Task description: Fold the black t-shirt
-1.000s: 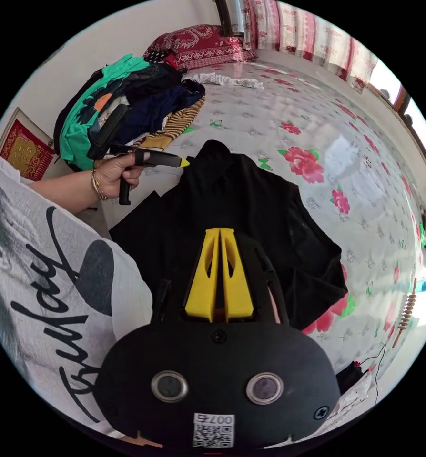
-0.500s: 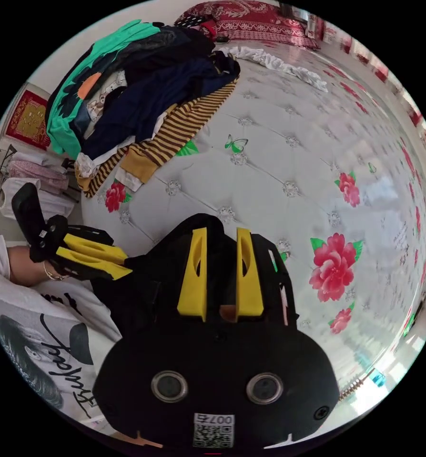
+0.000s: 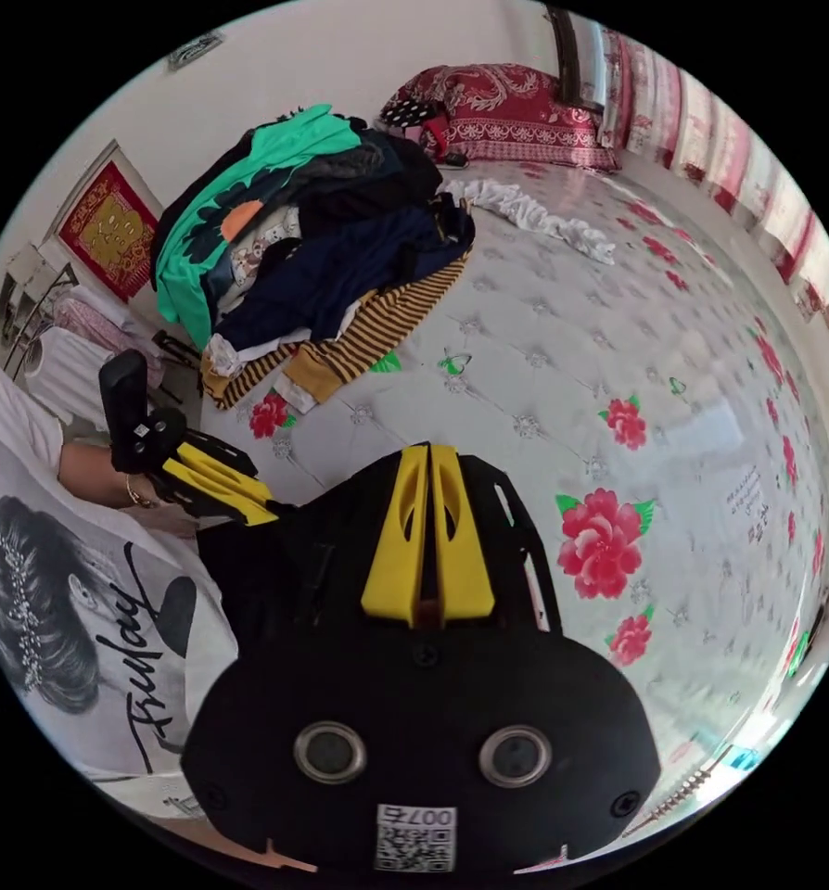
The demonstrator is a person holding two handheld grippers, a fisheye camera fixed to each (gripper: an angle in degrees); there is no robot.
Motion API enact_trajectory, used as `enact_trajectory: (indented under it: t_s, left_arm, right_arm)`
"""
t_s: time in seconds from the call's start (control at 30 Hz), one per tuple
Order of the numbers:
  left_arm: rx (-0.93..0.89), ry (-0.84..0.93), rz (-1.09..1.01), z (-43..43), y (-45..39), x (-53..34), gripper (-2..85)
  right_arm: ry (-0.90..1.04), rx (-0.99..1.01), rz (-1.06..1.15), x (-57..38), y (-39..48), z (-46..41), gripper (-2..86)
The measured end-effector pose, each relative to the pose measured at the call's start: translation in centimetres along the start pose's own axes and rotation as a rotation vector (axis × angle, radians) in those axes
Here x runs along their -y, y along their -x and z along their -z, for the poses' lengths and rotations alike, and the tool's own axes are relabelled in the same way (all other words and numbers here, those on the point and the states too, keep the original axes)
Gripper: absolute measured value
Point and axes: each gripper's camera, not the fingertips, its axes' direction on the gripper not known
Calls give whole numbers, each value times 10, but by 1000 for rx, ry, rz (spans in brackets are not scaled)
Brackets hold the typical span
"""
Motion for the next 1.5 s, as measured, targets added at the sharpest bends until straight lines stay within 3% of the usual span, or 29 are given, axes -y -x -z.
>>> enact_trajectory:
  t_s: [0.1, 0.27, 0.43, 0.53, 0.67, 0.77, 0.97, 1.07, 1.27, 1.47, 1.5]
  left_arm:
    - [2, 77, -205, -15, -42, 11, -8]
    - [-45, 293, -422, -71, -89, 16, -7]
    - [112, 368, -539, -99, -129, 30, -4]
    - [77, 406, -539, -110, -143, 35, 6]
    - [27, 518, -553, -138, -158, 25, 54]
    - [32, 496, -554, -137, -171, 30, 69]
    - [73, 425, -455, -124, -161, 56, 57]
    - [85, 477, -415, -140, -150, 66, 51]
    - [161, 423, -446, -172, -146, 106, 37]
    - [293, 557, -406, -227, -116, 138, -4]
    - [264, 509, -433, -226, -114, 141, -7]
  right_arm:
    - [-12, -84, -128, -56, -9, 11, -3]
    - [115, 50, -428, -133, -47, -33, -3]
    - [81, 74, -474, -145, -60, -31, -2]
    - [22, 11, -429, -147, -56, -14, -2]
    - [150, -4, -488, -177, -65, -42, -1]
    - [157, 12, -539, -201, -69, -44, 3]
    - [29, -34, -613, -246, -60, -6, 14]
    - [-22, -8, -629, -262, -57, 2, 14]
    - [84, 25, -579, -272, -63, -10, 4]
    - [101, -21, -597, -309, -63, 7, 1]
    - [93, -30, -609, -314, -63, 11, 0]
